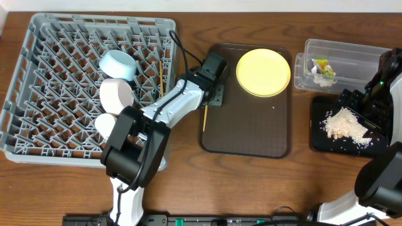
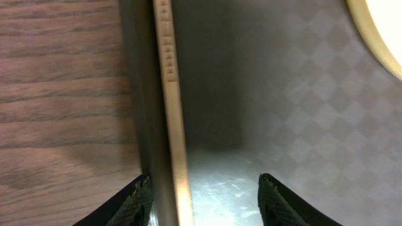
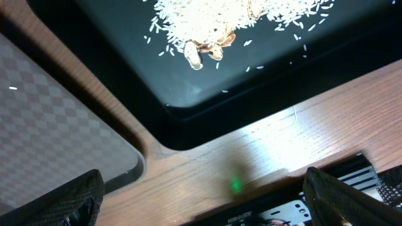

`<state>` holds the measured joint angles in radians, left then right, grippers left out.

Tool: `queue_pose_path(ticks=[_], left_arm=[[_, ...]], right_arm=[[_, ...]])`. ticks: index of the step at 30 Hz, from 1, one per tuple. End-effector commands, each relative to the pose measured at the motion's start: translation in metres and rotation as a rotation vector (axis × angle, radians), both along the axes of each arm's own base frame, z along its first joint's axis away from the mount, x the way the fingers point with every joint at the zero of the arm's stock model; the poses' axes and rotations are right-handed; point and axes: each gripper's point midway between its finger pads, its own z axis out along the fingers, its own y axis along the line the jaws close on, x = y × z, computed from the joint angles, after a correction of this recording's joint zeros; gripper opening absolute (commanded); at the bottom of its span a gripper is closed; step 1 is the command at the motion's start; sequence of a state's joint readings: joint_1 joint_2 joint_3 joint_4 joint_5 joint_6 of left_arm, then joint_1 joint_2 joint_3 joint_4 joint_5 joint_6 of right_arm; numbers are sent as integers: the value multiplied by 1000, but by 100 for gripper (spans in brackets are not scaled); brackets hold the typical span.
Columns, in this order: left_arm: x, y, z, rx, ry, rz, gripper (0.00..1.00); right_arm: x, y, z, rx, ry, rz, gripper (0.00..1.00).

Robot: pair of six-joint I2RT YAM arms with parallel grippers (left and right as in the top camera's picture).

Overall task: Sort waste into correct bins and load items into the dishwasher
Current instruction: 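Move the left gripper back to the remaining chopstick on the tray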

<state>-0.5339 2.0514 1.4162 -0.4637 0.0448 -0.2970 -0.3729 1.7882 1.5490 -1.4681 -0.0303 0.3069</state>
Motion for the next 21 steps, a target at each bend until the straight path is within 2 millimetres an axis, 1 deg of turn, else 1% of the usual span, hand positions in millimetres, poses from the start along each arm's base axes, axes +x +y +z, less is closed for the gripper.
queue_pose_path(ticks=[1,13,16,21], left_arm=[[-1,-1,-6,1,16,11,56],[-10,-18,-6,2,10,-31,56],[-9,-17,-6,12,3,-26,56],[-2,-6,-6,74,-33,2,56]], right_arm=[[0,0,7,-6,-25,-7,99],[0,0,7,-6,-25,-7,99],[0,1,7,-5,-22,-7,99],[0,1,7,-5,-22,-7,99]])
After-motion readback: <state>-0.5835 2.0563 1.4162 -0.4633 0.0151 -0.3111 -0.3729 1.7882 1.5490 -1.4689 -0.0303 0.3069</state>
